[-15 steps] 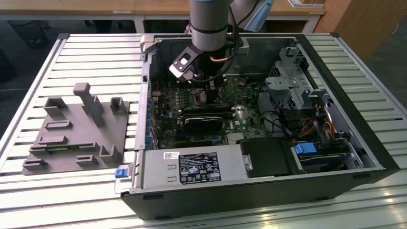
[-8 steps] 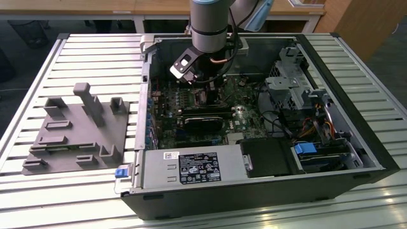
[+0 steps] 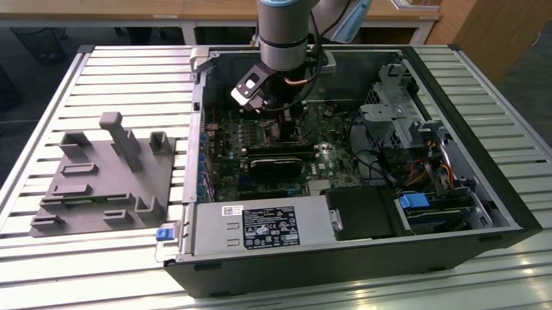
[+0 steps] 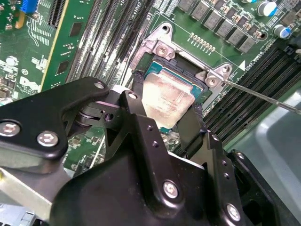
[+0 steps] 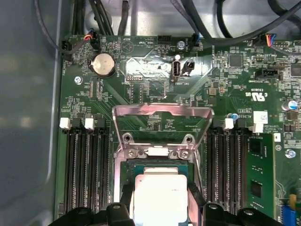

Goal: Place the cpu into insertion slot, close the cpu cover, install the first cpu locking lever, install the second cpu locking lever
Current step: 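Place the cpu into insertion slot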

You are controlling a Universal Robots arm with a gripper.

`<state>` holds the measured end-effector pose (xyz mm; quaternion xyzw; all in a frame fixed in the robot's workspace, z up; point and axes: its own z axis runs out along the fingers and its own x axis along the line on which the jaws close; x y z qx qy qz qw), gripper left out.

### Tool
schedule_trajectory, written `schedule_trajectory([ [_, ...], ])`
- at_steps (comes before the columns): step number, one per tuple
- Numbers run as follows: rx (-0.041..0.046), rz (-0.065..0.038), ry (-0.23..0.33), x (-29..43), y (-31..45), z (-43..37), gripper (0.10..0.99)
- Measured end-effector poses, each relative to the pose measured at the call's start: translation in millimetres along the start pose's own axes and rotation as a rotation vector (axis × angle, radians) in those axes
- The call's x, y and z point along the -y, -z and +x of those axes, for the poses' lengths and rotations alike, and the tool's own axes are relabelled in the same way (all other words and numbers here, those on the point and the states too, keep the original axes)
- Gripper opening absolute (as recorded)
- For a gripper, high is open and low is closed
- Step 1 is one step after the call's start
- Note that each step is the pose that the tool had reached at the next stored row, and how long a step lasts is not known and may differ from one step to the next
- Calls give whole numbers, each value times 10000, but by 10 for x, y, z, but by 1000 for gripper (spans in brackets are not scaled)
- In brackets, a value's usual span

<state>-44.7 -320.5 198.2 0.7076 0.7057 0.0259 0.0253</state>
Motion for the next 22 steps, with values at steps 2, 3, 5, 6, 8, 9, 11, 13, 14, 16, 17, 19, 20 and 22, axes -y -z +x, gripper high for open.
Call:
schedule_trajectory([
  [2,3,2,-5,0,-33,3,537],
  [3,4,2,-5,0,-36,3,537],
  [5,6,4,-7,1,-42,3,537],
  [6,6,4,-8,1,-42,3,537],
  [8,6,3,-8,1,-43,3,537],
  [9,4,2,-8,1,-44,4,537],
  [11,4,2,-8,1,-44,3,537],
  [13,3,1,-8,1,-45,4,537],
  [14,1,0,-8,1,-45,4,549],
  [16,2,1,-8,1,-45,4,612],
  [17,3,1,-8,1,-45,4,612],
  [19,4,2,-8,1,-45,4,612],
  [20,4,2,-8,1,-45,4,612],
  [22,5,3,-8,1,-40,3,612],
])
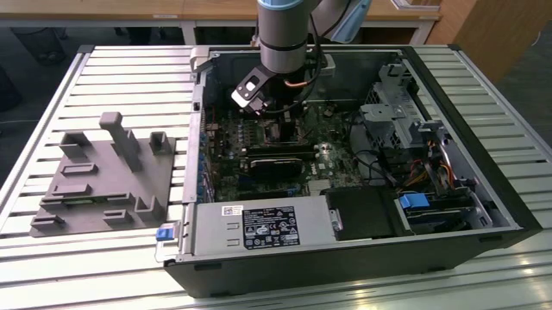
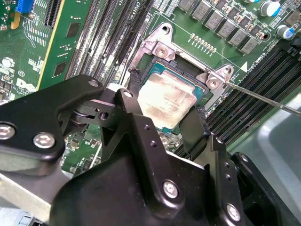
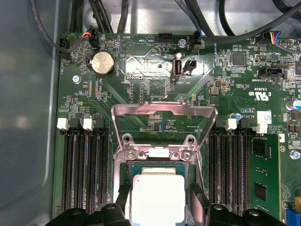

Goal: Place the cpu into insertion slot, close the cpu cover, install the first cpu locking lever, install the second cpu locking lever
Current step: 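Place the cpu into insertion slot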

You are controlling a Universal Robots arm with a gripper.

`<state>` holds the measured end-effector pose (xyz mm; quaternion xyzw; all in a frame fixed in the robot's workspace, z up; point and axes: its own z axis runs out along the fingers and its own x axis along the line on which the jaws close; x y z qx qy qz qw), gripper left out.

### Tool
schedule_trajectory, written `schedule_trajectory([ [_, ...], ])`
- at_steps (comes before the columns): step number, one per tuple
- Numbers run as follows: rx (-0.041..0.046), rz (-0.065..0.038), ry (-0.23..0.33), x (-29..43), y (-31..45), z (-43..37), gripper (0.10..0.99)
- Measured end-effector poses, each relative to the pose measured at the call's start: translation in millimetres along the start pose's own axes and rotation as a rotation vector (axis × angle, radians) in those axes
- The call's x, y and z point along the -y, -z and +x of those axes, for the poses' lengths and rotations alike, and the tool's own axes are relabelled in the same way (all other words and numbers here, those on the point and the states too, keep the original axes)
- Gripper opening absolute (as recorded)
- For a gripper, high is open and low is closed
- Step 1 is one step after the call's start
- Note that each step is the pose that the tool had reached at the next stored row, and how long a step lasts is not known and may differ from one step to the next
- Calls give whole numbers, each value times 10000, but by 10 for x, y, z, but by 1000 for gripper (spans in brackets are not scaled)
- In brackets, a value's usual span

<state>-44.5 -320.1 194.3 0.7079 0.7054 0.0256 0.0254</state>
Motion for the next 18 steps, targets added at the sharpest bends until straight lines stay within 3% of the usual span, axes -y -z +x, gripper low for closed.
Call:
schedule_trajectory([
  [11,-2,1,0,-9,120,0,612],
  [14,-2,1,-1,-10,136,1,537],
  [16,-2,0,0,-11,144,1,416],
  [17,-2,1,0,-11,147,1,416],
  [18,-3,0,0,-11,149,1,357],
])
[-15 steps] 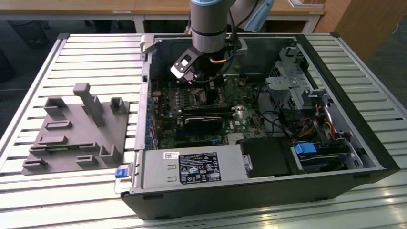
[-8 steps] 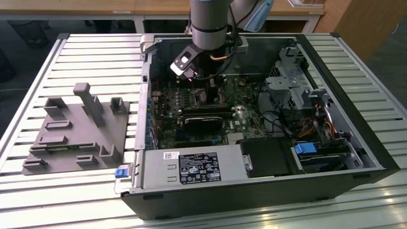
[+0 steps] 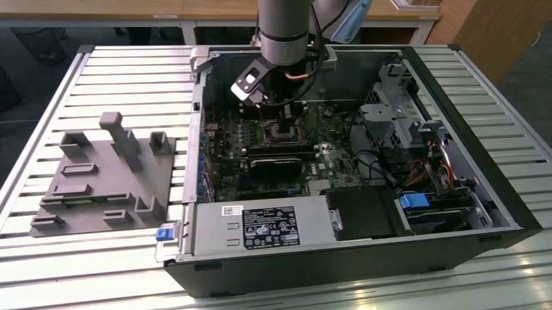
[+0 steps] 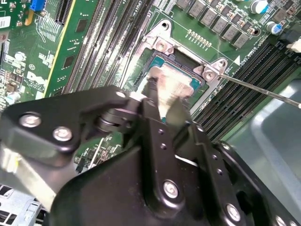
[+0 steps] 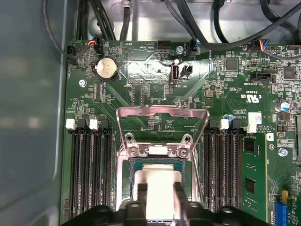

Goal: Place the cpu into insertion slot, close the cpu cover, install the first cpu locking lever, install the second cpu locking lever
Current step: 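Place the cpu into insertion slot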

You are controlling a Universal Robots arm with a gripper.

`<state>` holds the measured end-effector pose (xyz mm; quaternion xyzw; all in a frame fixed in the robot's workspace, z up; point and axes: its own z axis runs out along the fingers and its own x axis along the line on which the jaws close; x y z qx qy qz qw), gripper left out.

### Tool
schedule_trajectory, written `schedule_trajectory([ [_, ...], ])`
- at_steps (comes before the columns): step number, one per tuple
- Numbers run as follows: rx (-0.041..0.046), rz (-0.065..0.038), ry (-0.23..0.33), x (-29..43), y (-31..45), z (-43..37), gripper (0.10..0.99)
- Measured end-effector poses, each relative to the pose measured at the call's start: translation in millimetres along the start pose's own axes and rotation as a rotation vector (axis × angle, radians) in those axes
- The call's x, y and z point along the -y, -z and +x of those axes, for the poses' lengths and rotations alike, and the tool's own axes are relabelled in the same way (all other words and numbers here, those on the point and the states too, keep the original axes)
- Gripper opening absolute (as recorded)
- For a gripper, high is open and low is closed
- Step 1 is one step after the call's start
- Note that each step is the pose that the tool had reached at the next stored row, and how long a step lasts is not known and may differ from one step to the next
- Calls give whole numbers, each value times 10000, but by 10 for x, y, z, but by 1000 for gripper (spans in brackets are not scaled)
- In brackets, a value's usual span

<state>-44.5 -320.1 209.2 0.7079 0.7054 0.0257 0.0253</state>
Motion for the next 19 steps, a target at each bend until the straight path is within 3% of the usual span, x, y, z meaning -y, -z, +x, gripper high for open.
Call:
schedule_trajectory([
  [6,1,0,-1,-1,14,0,125],
  [19,1,1,0,-5,64,0,106],
])
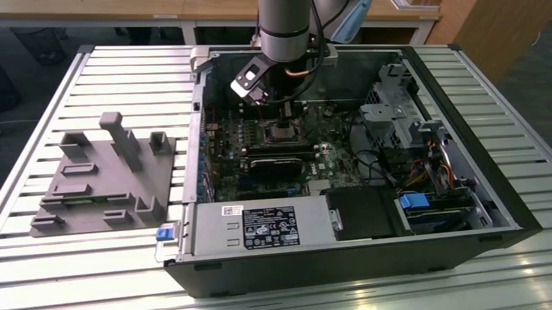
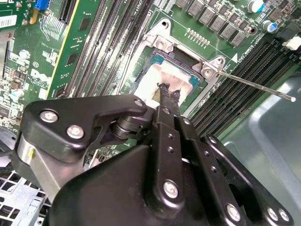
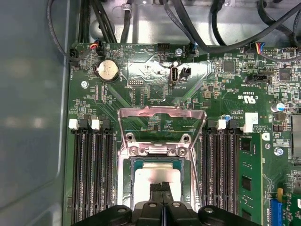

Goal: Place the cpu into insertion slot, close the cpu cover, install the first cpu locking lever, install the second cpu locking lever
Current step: 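Place the cpu into insertion slot, then close the cpu cover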

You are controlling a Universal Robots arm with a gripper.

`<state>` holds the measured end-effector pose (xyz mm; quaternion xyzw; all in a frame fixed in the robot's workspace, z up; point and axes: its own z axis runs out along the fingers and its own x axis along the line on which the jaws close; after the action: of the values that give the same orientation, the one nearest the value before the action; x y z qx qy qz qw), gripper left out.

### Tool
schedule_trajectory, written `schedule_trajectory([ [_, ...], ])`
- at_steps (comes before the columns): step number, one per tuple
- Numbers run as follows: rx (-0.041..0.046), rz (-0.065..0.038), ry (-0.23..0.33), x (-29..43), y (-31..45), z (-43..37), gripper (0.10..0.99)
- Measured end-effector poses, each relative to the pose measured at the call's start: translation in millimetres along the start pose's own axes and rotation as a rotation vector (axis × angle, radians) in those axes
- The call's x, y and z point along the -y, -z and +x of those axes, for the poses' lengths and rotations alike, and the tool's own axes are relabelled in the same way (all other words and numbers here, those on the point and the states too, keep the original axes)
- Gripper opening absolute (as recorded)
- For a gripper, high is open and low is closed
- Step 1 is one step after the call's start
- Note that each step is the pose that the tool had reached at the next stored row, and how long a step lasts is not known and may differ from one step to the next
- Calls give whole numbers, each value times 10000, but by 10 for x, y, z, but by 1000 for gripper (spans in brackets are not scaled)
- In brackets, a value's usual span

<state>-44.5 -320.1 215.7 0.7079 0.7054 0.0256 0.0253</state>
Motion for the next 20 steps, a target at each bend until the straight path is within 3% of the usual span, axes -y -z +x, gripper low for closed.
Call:
schedule_trajectory([
  [13,-1,1,0,-8,114,0,106],
  [20,0,2,0,-19,259,0,106],
])
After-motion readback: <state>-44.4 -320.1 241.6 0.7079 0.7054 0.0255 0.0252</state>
